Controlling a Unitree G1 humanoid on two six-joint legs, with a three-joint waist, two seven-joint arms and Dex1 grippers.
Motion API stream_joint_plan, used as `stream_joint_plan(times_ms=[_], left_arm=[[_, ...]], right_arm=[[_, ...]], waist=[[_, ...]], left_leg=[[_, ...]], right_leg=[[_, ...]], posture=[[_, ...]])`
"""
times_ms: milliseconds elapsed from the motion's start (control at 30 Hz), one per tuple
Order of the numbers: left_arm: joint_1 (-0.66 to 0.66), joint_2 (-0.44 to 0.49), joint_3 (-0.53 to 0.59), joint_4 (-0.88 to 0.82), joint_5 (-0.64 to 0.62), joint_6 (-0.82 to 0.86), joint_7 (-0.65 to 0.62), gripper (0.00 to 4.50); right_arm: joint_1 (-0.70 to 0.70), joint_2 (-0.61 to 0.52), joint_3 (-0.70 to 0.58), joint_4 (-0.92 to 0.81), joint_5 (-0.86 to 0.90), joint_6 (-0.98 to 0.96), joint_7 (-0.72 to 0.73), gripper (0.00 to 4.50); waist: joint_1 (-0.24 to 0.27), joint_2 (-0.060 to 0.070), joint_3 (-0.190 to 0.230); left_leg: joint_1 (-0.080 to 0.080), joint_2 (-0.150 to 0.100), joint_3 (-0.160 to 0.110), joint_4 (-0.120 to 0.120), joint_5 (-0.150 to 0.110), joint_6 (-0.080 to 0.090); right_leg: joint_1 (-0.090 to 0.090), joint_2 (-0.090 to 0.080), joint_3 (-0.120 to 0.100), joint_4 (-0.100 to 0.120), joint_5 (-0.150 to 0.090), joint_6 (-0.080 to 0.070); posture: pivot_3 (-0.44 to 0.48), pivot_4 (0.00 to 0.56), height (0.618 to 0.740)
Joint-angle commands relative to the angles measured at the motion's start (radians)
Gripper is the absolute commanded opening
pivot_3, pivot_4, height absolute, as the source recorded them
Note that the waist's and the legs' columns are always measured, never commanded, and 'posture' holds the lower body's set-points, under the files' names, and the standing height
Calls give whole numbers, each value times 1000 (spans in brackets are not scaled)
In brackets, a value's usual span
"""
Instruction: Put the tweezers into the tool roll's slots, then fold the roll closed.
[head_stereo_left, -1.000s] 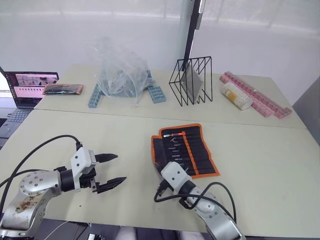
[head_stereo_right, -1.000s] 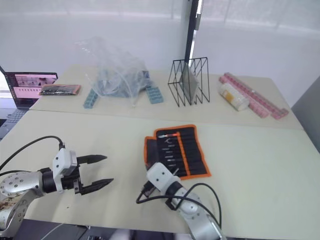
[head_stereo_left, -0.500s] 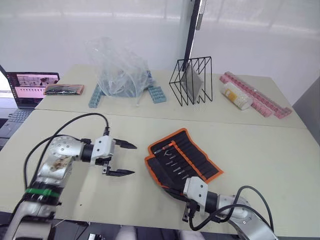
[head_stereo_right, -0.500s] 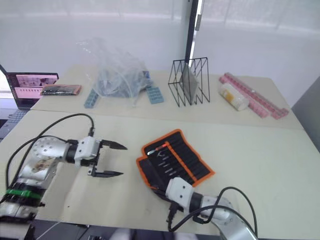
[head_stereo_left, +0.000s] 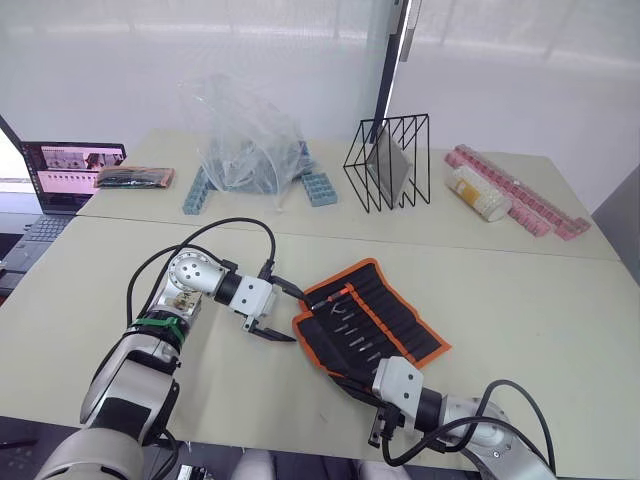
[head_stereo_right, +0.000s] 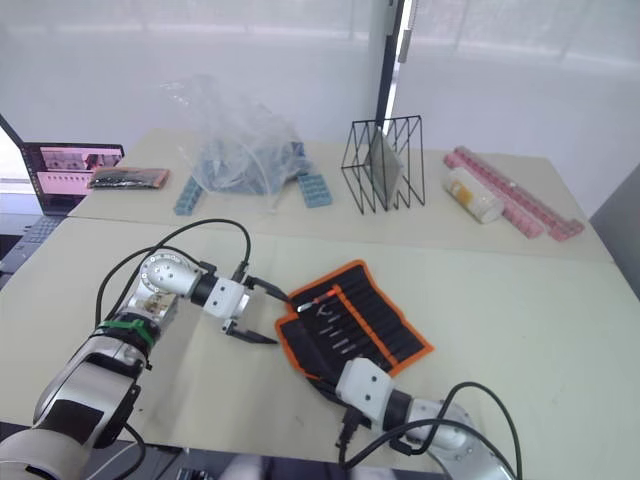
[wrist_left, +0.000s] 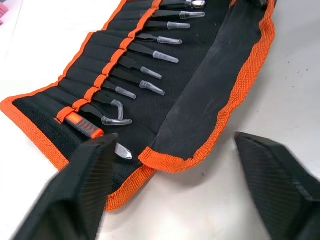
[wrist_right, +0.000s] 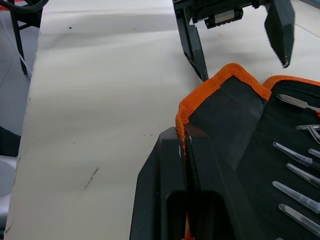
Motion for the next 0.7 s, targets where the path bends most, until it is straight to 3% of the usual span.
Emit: stream_joint_plan(times_ms=[33,267,500,700], left_arm=[[-22,7,-33,-2,-55,-22,-4,2325],[-6,41,-107,-25,-98,-38,-4,12],[55,130,-159,-143,-147,31,-4,12],[164,271,-143,-473,-250,375,-4,12]], right_arm=[[10,-3,-10,-49,-2,1,-9,0],[16,-9,-11,-52,-5,2,-16,0],[9,6,-96,-52,83,83,-39,0],[-14,23,-164,-66,263,235,-23,0]], waist=[[0,0,0],[0,0,0],[0,0,0],[-2,0,0]], left_leg=[[0,0,0,0,0,0],[0,0,0,0,0,0],[1,0,0,1,0,0],[1,1,0,1,0,0]], right_leg=[[0,0,0,0,0,0],[0,0,0,1,0,0],[0,0,0,3,0,0],[0,0,0,4,0,0]], posture=[[0,150,720],[0,150,720],[0,150,720],[0,150,720]])
